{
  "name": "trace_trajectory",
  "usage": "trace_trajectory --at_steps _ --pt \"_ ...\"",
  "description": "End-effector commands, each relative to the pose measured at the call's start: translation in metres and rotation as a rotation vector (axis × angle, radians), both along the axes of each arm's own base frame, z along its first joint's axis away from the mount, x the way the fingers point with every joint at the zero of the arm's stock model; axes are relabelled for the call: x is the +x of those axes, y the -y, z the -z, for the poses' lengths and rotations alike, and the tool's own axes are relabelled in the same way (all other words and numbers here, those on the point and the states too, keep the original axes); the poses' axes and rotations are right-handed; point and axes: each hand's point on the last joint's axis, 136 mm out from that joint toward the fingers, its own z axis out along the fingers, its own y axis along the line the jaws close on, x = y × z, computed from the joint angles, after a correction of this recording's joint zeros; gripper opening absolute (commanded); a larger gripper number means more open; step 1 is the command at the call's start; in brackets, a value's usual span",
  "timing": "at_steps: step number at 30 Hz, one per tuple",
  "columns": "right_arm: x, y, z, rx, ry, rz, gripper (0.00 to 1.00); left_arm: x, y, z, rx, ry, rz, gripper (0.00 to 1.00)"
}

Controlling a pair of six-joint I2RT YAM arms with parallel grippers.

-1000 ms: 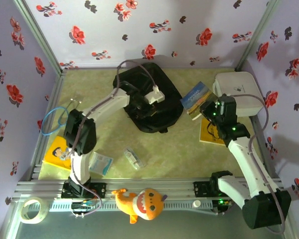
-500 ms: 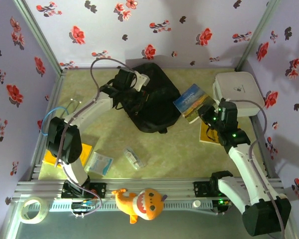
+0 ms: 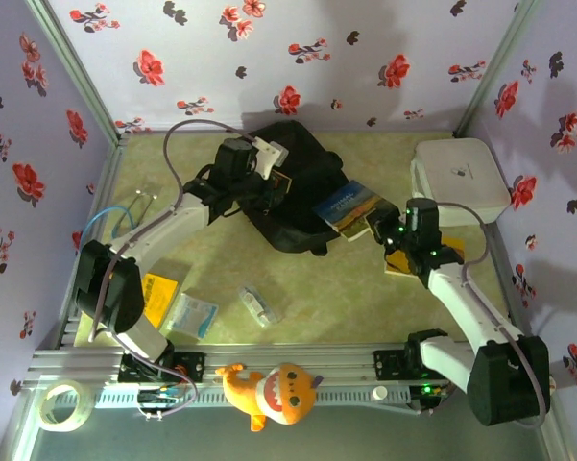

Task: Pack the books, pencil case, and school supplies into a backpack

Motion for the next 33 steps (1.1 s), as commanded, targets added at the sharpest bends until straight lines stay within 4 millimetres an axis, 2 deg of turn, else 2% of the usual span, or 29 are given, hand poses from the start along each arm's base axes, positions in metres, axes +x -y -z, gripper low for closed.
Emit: trace_trajectory --at_steps 1,7,12,15,19,26,33 --pt "0.015 -0.024 -0.04 0.128 0.126 -0.058 0.08 -0.008 0.01 -0.057 -0.11 0.176 0.08 0.0" --pt "0.023 -0.054 -0.045 0.208 0.116 -0.122 0.09 -0.008 0.011 -0.061 -0.117 0.191 0.086 0.0" --pt "0.029 -0.062 -0.039 0.202 0.105 -0.125 0.09 -0.009 0.012 -0.061 -0.123 0.191 0.092 0.0" --pt "0.04 -0.067 -0.048 0.226 0.139 -0.128 0.09 -0.013 0.012 -0.061 -0.125 0.185 0.102 0.0" --pt "0.058 -0.088 -0.06 0.298 0.179 -0.161 0.09 -0.015 0.01 -0.06 -0.127 0.179 0.099 0.0" --pt "0.083 -0.123 -0.048 0.334 0.188 -0.173 0.09 -0.019 0.007 -0.062 -0.141 0.166 0.089 0.0" --pt "0.106 -0.141 -0.026 0.327 0.196 -0.156 0.1 -0.018 0.008 -0.065 -0.153 0.166 0.085 0.0"
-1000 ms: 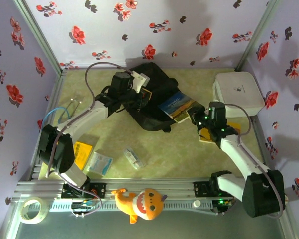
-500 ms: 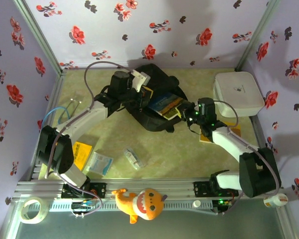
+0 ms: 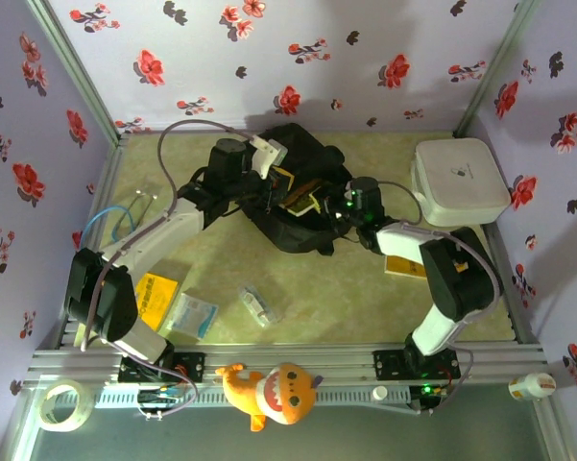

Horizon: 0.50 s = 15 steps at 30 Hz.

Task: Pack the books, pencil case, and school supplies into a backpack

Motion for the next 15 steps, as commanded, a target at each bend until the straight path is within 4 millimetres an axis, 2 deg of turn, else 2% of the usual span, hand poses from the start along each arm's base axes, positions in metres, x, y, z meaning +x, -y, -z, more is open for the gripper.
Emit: trace_trajectory --at_steps 1,5,11,15 --pt "0.027 -0.008 -0.046 0.071 0.184 0.042 0.1 -0.006 0.005 -0.041 -0.091 0.091 0.031 0.0" --pt "0.038 -0.007 -0.024 0.016 0.167 0.069 0.1 -0.007 0.005 -0.041 -0.095 0.09 0.028 0.0" --pt "0.057 -0.015 -0.003 -0.016 0.145 0.07 0.11 -0.006 0.004 -0.041 -0.099 0.085 0.024 0.0" --pt "0.067 -0.016 0.024 -0.057 0.094 0.087 0.14 -0.003 0.002 -0.033 -0.098 0.066 0.008 0.0"
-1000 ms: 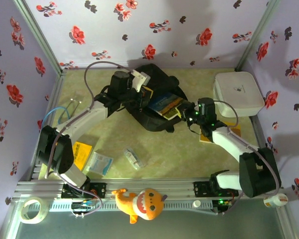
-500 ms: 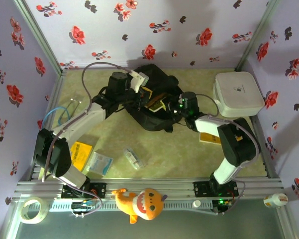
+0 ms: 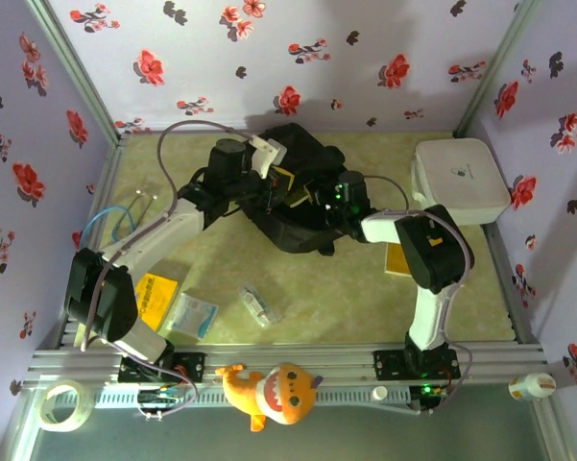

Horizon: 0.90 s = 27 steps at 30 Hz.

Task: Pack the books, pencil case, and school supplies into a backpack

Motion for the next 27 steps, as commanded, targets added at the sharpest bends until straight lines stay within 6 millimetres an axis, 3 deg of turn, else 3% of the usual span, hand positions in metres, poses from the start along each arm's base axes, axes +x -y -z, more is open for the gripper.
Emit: trace_trajectory --at_steps 1,6,11,19,23,27 --pt "0.018 -0.004 -0.005 -0.019 0.062 0.029 0.15 -0.003 0.002 -0.031 -0.079 0.07 0.013 0.0" --pt "0.019 -0.007 0.016 -0.102 -0.075 0.001 0.26 0.001 -0.002 -0.023 -0.07 0.056 -0.019 0.0" --pt "0.005 0.007 0.0 -0.104 -0.07 -0.002 0.39 0.013 -0.012 -0.009 -0.046 0.035 -0.091 0.0" --pt "-0.038 0.045 -0.028 -0.114 -0.036 -0.016 0.65 0.028 -0.024 0.019 -0.007 -0.015 -0.154 0.0" --pt "-0.06 0.079 -0.029 -0.252 -0.021 0.007 0.7 0.031 -0.034 0.036 0.018 -0.051 -0.174 0.0" --pt "-0.087 0.145 -0.021 -0.548 -0.078 0.114 0.74 0.026 -0.05 0.044 0.031 -0.072 -0.191 0.0"
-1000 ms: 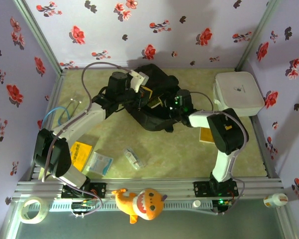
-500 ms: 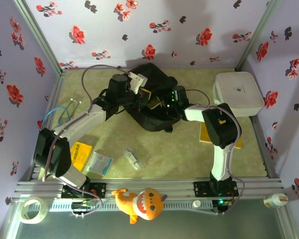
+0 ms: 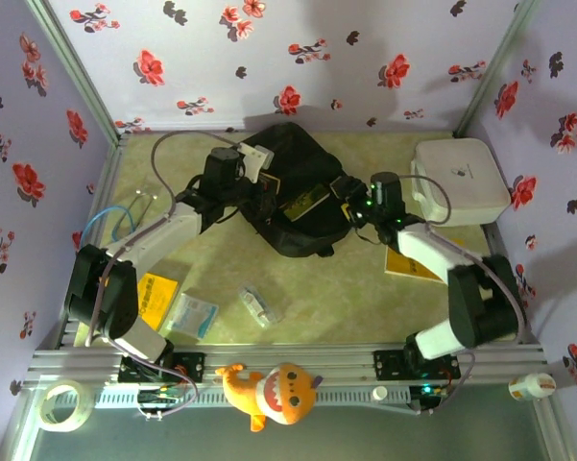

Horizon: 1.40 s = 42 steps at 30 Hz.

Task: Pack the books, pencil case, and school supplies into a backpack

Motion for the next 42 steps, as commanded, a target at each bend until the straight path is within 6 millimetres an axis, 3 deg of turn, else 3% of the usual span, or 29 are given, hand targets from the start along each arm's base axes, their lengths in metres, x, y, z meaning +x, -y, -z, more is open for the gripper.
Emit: trace_trajectory --at_steps 1,4,6,11,12,13,14,17,26,33,37,42 --pt "-0.029 0.07 0.032 -0.34 -0.118 0.103 0.74 -0.002 -0.016 -0.003 -0.002 0.01 -0.023 0.0" --pt "-0.045 0.116 0.042 -0.479 -0.209 0.168 0.75 -0.012 -0.029 -0.001 0.027 -0.002 -0.012 0.0" --pt "-0.05 0.133 0.05 -0.54 -0.26 0.169 0.76 -0.022 -0.035 0.0 0.05 -0.021 0.011 0.0" --pt "-0.046 0.153 0.074 -0.6 -0.406 0.13 0.76 -0.054 -0.039 -0.008 0.091 -0.08 0.124 0.0" --pt "-0.043 0.155 0.08 -0.606 -0.43 0.121 0.76 -0.058 -0.039 -0.012 0.089 -0.089 0.132 0.09" --pt "-0.04 0.156 0.085 -0.611 -0.445 0.112 0.76 -0.059 -0.039 -0.014 0.087 -0.098 0.133 0.25" --pt "-0.036 0.157 0.086 -0.616 -0.449 0.107 0.76 -0.06 -0.039 -0.017 0.085 -0.099 0.131 0.32" --pt "-0.024 0.153 0.092 -0.616 -0.457 0.075 0.76 -0.06 -0.039 -0.022 0.073 -0.097 0.123 0.56" --pt "-0.019 0.139 0.118 -0.574 -0.514 -0.003 0.74 -0.025 -0.05 -0.038 0.053 -0.036 -0.057 0.9" --pt "-0.048 0.12 0.138 -0.523 -0.571 -0.046 0.74 0.004 -0.064 -0.036 0.052 -0.03 -0.233 1.0" --pt "-0.077 0.096 0.148 -0.494 -0.611 -0.105 0.73 0.01 -0.065 -0.035 0.06 -0.05 -0.26 1.0" --pt "-0.114 0.067 0.147 -0.453 -0.613 -0.154 0.73 0.016 -0.055 -0.03 0.071 -0.097 -0.226 1.0"
